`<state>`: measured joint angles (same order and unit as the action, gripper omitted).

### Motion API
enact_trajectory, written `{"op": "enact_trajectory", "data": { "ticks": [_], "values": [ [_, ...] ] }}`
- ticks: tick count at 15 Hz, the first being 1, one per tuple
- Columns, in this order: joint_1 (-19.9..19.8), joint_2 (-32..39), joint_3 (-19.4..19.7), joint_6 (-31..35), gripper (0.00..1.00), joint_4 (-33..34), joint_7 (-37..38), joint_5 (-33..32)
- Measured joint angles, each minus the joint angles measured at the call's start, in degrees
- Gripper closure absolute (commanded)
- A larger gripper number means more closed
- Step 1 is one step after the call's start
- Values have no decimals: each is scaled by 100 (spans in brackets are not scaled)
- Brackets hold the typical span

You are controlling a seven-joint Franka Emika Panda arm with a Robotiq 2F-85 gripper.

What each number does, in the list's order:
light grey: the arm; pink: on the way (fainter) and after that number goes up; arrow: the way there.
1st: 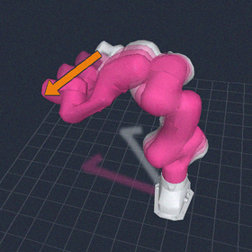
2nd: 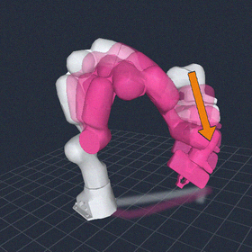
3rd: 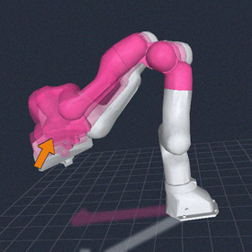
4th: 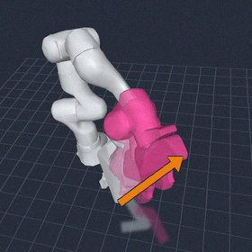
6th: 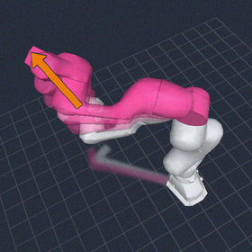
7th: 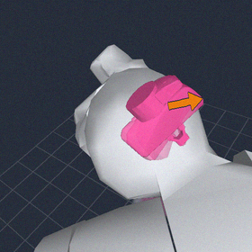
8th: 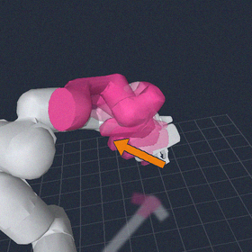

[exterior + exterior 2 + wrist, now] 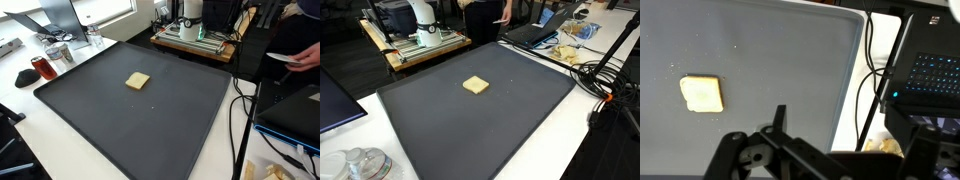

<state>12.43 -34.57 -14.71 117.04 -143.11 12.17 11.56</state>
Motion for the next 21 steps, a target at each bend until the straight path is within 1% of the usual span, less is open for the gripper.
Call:
{"op": "enact_trajectory", "data": {
  "ticks": [2, 6, 12, 13, 14, 15, 16, 18, 21],
  "values": [
    [75, 51, -21, 104, 0, 42, -115, 6],
    [261, 274, -60, 108, 0, 209, -285, 14],
    [386, 455, 87, 106, 0, 247, -852, 85],
    [393, 484, 107, 106, 25, 253, -927, 96],
    [396, 513, 122, 106, 28, 262, -991, 99],
    [396, 539, 137, 106, 34, 272, -1054, 100],
    [396, 562, 152, 104, 43, 281, -1106, 100],
    [396, 596, 187, 99, 56, 298, -1204, 100],
    [396, 628, 245, 76, 78, 330, -1320, 100]
  ]
}}
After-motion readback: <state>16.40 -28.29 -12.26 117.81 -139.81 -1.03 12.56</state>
